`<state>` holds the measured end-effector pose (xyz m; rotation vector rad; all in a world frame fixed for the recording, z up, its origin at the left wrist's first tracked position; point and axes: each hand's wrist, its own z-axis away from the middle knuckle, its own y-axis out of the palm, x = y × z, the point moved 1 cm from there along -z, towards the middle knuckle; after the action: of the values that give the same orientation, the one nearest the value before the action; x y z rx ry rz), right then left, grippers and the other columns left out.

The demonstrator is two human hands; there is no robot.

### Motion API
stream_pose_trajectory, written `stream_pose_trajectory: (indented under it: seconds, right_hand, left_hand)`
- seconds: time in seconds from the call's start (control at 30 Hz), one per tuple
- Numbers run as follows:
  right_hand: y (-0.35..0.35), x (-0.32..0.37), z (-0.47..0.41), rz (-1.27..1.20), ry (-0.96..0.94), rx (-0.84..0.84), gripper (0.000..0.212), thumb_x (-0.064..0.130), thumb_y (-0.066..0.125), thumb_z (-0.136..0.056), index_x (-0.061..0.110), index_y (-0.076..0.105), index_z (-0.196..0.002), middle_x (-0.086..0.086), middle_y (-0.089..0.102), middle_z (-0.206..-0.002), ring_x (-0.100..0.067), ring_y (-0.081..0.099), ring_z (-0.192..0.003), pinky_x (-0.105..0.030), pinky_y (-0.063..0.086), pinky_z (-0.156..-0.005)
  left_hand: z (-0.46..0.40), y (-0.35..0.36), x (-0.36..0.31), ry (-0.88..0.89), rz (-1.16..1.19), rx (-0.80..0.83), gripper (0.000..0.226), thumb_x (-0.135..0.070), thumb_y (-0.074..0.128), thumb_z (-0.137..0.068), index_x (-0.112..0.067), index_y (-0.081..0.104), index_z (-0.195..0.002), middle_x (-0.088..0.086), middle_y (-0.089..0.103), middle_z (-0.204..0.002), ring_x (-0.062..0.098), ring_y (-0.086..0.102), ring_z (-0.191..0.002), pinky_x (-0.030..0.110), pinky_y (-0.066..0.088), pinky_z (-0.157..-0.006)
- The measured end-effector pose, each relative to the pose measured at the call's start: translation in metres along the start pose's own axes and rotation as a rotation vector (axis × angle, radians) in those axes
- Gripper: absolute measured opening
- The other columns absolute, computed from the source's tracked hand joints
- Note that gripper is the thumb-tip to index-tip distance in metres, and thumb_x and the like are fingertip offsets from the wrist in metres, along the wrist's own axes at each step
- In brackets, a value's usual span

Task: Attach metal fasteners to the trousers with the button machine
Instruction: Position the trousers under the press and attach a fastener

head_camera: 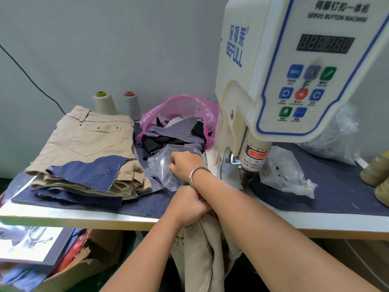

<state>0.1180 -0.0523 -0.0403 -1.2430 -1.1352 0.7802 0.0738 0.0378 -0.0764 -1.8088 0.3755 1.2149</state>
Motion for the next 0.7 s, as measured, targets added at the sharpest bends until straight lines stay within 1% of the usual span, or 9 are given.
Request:
stream_pose_trajectory:
  seconds: [0.1,0.2,0.27,0.33,0.37,0.43,0.5,0.6,0.7]
  right_hand:
    - [-0.004,-0.001,0.004,-0.096,0.058,-0.028,0.024,0.022,0.045,-0.092,0.017,0.062,-0.108,-0.006,0.068,-0.105,-0.027,0.060,-0.095,-0.032,0.039,-0.076]
    - [-0.017,-0.001,0.013,-0.040,0.058,-0.174,0.023,0.020,0.047,-0.091,0.013,0.065,-0.101,-0.006,0.066,-0.104,-0.027,0.054,-0.101,-0.035,0.041,-0.083]
    - [-0.024,-0.004,0.031,-0.132,0.041,-0.278,0.019,0.018,0.049,-0.088,0.010,0.066,-0.090,-0.005,0.066,-0.095,-0.023,0.056,-0.094,-0.033,0.046,-0.080]
    - [-0.024,-0.010,0.057,-0.410,0.093,-0.354,0.012,0.016,0.056,-0.085,0.014,0.065,-0.078,0.003,0.065,-0.078,-0.009,0.057,-0.074,-0.018,0.045,-0.069]
    - [-0.023,-0.013,0.070,-0.578,0.152,-0.362,0.012,0.016,0.059,-0.083,0.018,0.064,-0.073,0.009,0.062,-0.068,-0.002,0.054,-0.063,-0.011,0.042,-0.062]
    - [-0.022,-0.022,0.091,-0.908,0.276,-0.294,0.017,0.016,0.063,-0.083,0.019,0.063,-0.066,0.011,0.056,-0.053,0.000,0.048,-0.050,-0.013,0.041,-0.054]
    - [-0.019,-0.027,0.104,-1.130,0.356,-0.208,0.020,0.015,0.064,-0.084,0.017,0.065,-0.065,0.010,0.054,-0.047,-0.006,0.044,-0.046,-0.019,0.039,-0.048]
    - [-0.019,-0.028,0.110,-1.282,0.381,-0.179,0.021,0.011,0.064,-0.085,0.014,0.064,-0.064,0.010,0.049,-0.044,-0.007,0.037,-0.041,-0.019,0.031,-0.044]
    - [-0.017,-0.026,0.111,-1.272,0.380,-0.186,0.021,0.009,0.062,-0.085,0.014,0.063,-0.065,0.011,0.049,-0.044,-0.004,0.037,-0.038,-0.017,0.032,-0.042]
  left_hand:
    - [0.001,0.000,-0.001,0.023,0.026,0.034,0.013,-0.024,0.058,-0.064,-0.016,0.053,-0.054,-0.005,0.055,-0.053,0.009,0.042,-0.055,0.034,0.039,-0.056]
    - [0.002,0.000,0.002,-0.009,0.130,0.043,0.014,-0.018,0.062,-0.066,-0.004,0.062,-0.068,0.010,0.065,-0.065,0.009,0.051,-0.064,0.042,0.048,-0.065]
    - [0.001,-0.002,0.004,-0.032,0.211,0.041,0.011,-0.017,0.062,-0.064,-0.008,0.063,-0.069,0.004,0.065,-0.064,0.008,0.052,-0.064,0.039,0.047,-0.064]
    - [0.001,-0.004,0.002,-0.017,0.278,0.075,0.016,-0.015,0.063,-0.061,-0.011,0.061,-0.077,-0.004,0.061,-0.064,0.008,0.052,-0.064,0.034,0.045,-0.063]
    - [0.001,-0.006,0.001,-0.004,0.308,0.101,0.025,-0.016,0.063,-0.060,-0.010,0.059,-0.083,-0.005,0.059,-0.066,0.008,0.051,-0.064,0.029,0.043,-0.063]
    - [0.003,-0.011,0.000,-0.009,0.463,0.152,0.037,-0.014,0.061,-0.060,-0.009,0.053,-0.095,-0.007,0.061,-0.067,0.005,0.054,-0.061,0.017,0.043,-0.061]
    - [0.002,-0.019,0.004,-0.063,0.706,0.137,0.036,-0.010,0.057,-0.066,-0.008,0.051,-0.101,0.001,0.064,-0.068,0.012,0.059,-0.060,0.020,0.046,-0.057]
    - [0.002,-0.029,0.011,-0.216,0.998,0.078,0.030,-0.034,0.059,-0.077,-0.015,0.057,-0.100,0.017,0.051,-0.072,0.026,0.050,-0.062,0.033,0.042,-0.059]
    - [0.001,-0.028,0.014,-0.201,0.886,-0.008,0.028,-0.047,0.053,-0.086,-0.020,0.062,-0.086,0.010,0.050,-0.062,0.023,0.050,-0.056,0.031,0.041,-0.055]
